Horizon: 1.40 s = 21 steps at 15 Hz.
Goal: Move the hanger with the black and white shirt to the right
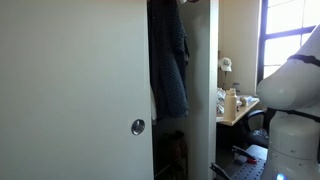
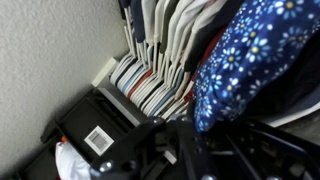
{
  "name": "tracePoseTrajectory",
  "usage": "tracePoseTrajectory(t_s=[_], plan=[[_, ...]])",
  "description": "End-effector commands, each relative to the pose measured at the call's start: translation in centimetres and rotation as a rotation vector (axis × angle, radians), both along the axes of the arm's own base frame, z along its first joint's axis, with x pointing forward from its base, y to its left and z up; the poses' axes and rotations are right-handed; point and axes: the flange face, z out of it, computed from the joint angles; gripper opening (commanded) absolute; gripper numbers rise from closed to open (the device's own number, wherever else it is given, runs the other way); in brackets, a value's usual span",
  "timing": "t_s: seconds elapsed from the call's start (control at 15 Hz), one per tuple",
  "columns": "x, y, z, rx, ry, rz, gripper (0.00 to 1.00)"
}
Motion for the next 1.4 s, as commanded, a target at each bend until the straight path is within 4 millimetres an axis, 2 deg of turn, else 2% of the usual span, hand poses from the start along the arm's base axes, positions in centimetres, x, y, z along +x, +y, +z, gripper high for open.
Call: tracePoseTrajectory(t_s=[0.0,0.4,0.73,1.07,1.33], plan=[[3.7,0.9,1.8,-0.028,-0.054,0.025,0.02],[8.6,0.9,2.4,-0.059,-0.075,0.029,0.02],[10.6,1.0,4.2,-0.074,-0.112,0.036,0.02],[11.9,0.5,2.2,-0.076,-0.067,0.001,0.02],[12.6,1.4,0.6,-0.072,-0.048,0.009,0.02]])
